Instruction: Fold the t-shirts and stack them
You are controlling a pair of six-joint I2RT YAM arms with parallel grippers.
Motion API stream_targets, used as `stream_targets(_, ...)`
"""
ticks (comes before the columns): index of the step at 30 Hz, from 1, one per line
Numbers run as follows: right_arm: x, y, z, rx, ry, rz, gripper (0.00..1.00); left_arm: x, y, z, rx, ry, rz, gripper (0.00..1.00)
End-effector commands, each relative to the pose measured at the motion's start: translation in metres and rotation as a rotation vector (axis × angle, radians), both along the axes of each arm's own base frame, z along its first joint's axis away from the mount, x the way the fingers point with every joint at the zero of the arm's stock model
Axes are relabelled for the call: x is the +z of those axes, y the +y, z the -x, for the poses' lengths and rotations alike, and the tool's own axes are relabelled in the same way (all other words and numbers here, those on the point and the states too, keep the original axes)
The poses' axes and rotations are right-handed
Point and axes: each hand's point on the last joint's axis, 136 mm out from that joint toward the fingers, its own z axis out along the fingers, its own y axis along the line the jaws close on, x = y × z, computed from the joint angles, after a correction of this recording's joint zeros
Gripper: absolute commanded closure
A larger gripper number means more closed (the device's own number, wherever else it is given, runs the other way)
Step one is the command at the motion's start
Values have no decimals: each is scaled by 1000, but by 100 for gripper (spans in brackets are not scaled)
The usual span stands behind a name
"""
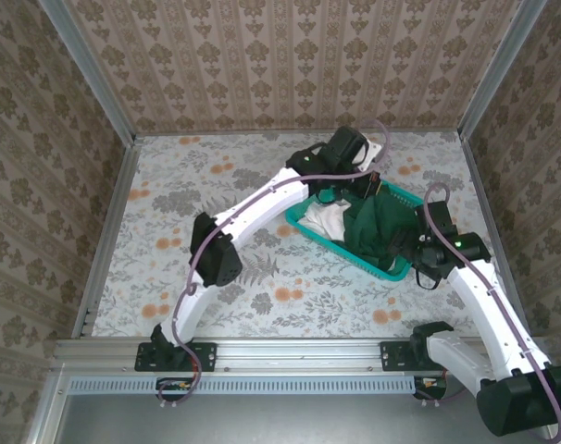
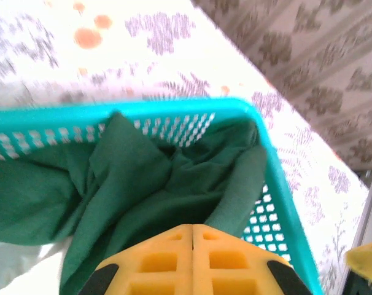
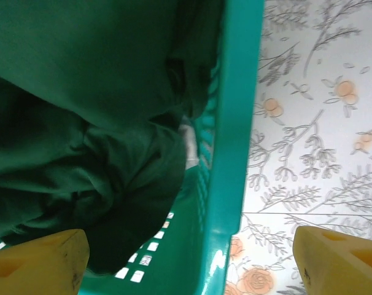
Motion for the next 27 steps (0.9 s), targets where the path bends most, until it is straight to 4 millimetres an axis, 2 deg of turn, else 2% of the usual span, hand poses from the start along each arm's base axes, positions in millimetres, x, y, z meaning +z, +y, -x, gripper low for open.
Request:
stream_targets(1, 5, 8, -3, 46, -60, -34, 12, 114, 26, -18, 99, -223, 184, 100)
stream_targets(5, 9, 11, 0, 96, -91, -12, 11, 196, 51, -23, 160, -393, 307, 100)
stream_targets(9, 9, 16, 2, 134, -95, 11, 9, 278, 94, -18, 255, -577, 378, 100)
stream_targets(11, 5, 12, 4, 100, -80, 12, 9, 312, 129, -13, 333, -658, 386, 100)
stream_targets(13, 3, 9, 3, 65, -67, 8, 9, 347, 174, -6, 424, -728, 410, 100)
stream_targets(15, -1, 1, 0, 14, -57, 15, 9, 370, 217, 0, 501, -779, 434, 100)
stream_targets(16, -3, -4, -3, -20, -52, 5, 8, 385, 247, 4, 566, -796, 472, 100)
stream_targets(18, -2, -7, -9, -63, -34, -33, 9, 402, 298, 6, 668, -788, 580, 100)
stream_targets(21, -6, -12, -16, -92, -5, -39, 10, 412, 372, 7, 832, -776, 689, 100)
stream_targets(23, -11, -16, -19, -107, 29, -35, 11, 394, 399, -7, 889, -706, 676, 100)
stream_targets(24, -13, -18, -20, -112, 51, -28, 12, 379, 401, -15, 873, -638, 661, 100)
stream_targets(25, -14, -18, -21, -117, 68, -29, 12, 359, 392, -24, 827, -572, 623, 99)
stream_targets(27, -16, -16, -22, -124, 77, -44, 13, 310, 367, -40, 736, -424, 537, 85)
